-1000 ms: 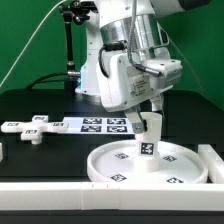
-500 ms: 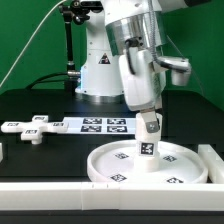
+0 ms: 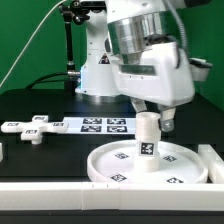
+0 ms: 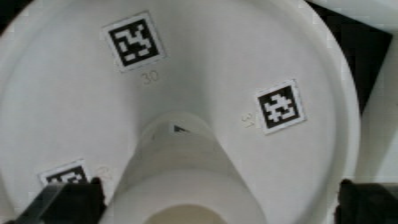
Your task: Assemble round table
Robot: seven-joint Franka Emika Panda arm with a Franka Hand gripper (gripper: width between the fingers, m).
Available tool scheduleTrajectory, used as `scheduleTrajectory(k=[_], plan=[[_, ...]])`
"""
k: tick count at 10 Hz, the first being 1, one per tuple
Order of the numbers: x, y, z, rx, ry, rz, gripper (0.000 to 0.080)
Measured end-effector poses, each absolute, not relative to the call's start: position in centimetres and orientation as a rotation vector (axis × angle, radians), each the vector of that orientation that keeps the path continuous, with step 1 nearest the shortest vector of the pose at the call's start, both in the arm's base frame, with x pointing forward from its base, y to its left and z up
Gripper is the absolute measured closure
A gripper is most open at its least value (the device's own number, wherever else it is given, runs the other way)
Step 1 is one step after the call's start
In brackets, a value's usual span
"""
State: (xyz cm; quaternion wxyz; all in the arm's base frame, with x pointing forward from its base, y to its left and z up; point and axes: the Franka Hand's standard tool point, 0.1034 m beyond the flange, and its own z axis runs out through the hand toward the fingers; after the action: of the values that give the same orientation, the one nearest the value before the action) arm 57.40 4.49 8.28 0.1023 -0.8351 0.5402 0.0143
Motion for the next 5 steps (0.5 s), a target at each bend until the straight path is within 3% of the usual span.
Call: scheduleTrajectory(k=[5], plan=[[57.26,4.66,8.23,-2.742,1.106,-0.004,0.0151]])
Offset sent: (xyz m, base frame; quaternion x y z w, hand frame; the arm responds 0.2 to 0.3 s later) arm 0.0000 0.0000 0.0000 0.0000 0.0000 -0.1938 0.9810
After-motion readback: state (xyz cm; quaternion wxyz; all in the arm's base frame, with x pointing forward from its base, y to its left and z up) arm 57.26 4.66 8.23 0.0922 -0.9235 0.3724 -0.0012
